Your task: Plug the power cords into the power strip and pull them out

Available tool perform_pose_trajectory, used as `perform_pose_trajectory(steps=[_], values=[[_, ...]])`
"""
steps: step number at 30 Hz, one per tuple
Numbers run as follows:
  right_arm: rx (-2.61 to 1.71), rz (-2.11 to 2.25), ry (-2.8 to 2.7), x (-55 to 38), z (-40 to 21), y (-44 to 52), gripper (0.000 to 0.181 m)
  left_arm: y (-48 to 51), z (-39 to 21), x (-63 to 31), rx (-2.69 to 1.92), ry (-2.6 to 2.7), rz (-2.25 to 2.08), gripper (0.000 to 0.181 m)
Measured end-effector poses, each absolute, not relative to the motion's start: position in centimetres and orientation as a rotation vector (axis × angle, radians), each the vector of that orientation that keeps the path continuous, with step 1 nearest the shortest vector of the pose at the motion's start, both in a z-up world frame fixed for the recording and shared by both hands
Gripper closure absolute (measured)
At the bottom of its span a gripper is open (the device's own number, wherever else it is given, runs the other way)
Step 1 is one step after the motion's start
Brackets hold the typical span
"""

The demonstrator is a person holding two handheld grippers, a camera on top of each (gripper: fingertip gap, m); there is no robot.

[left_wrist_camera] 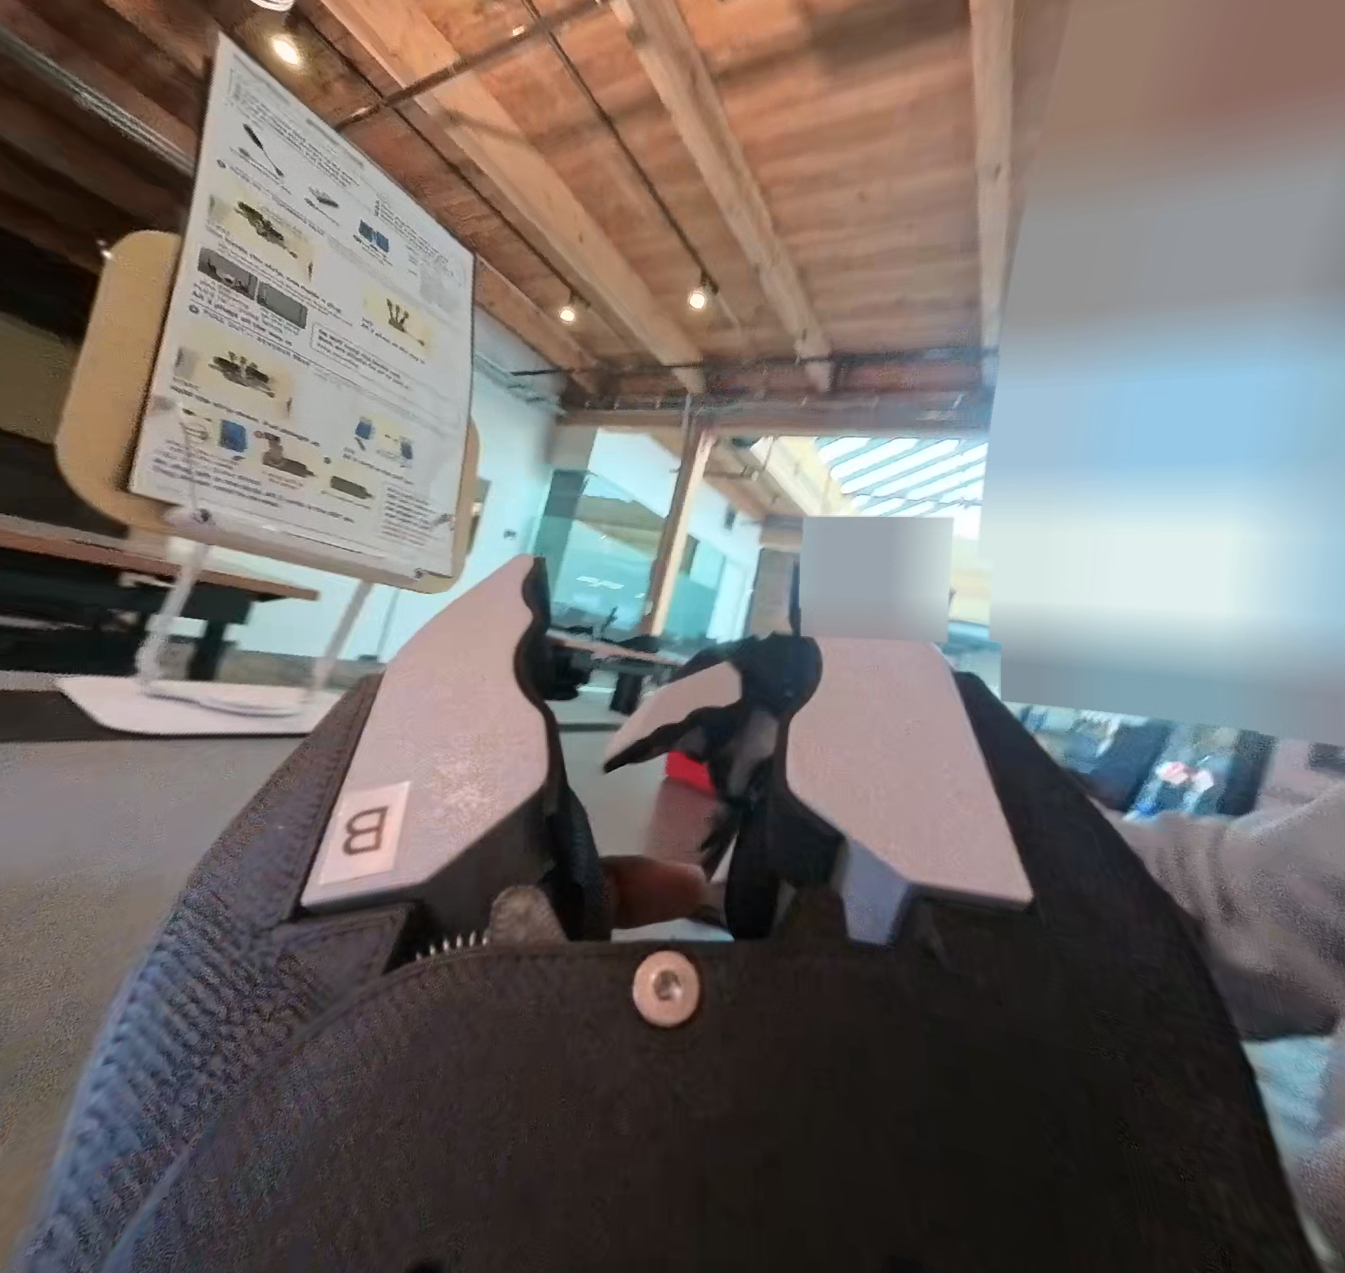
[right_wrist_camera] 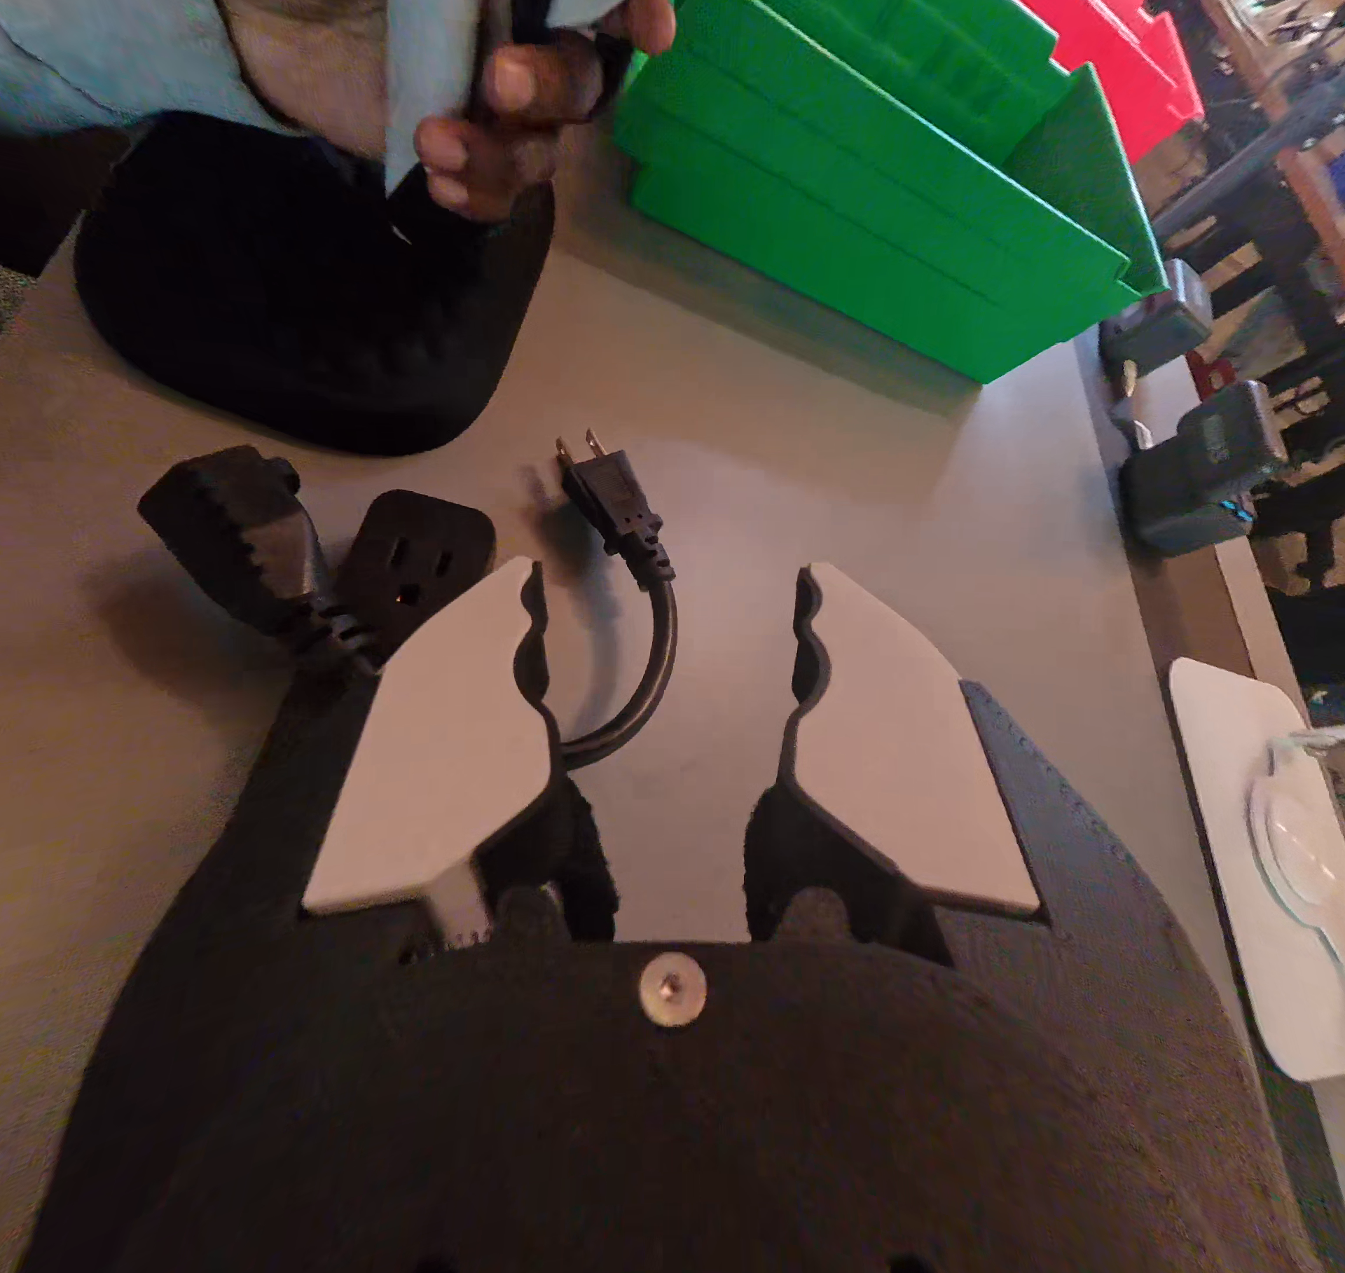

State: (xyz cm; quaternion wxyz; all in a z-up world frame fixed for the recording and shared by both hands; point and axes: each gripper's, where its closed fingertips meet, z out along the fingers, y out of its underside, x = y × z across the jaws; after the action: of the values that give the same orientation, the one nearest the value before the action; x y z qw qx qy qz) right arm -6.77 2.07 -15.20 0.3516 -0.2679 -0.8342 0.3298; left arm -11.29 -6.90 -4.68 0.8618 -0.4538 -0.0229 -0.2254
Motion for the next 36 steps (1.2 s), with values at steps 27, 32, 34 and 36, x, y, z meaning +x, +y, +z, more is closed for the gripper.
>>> perform_pose_trajectory(steps=[27, 32, 34, 36], values=[[-0.555, 0.717, -2.322, -10.3, -21.9, 1.4, 0.165, -7.0, -4.8, -11.6, -0.876, -0.153, -0.957, 0.118], [-0.529, 0.692, -2.314, -9.8, -21.4, 1.6, 0.166, -7.1, -4.9, -11.6, -0.876, -0.150, -0.967, 0.118], [-0.540, 0.685, -2.316, -9.6, -21.5, 1.8, 0.166, -7.1, -4.9, -11.6, -0.879, -0.148, -0.971, 0.118], [-0.551, 0.688, -2.316, -9.5, -21.6, 2.0, 0.166, -7.0, -5.0, -11.5, -0.890, -0.147, -0.971, 0.118]])
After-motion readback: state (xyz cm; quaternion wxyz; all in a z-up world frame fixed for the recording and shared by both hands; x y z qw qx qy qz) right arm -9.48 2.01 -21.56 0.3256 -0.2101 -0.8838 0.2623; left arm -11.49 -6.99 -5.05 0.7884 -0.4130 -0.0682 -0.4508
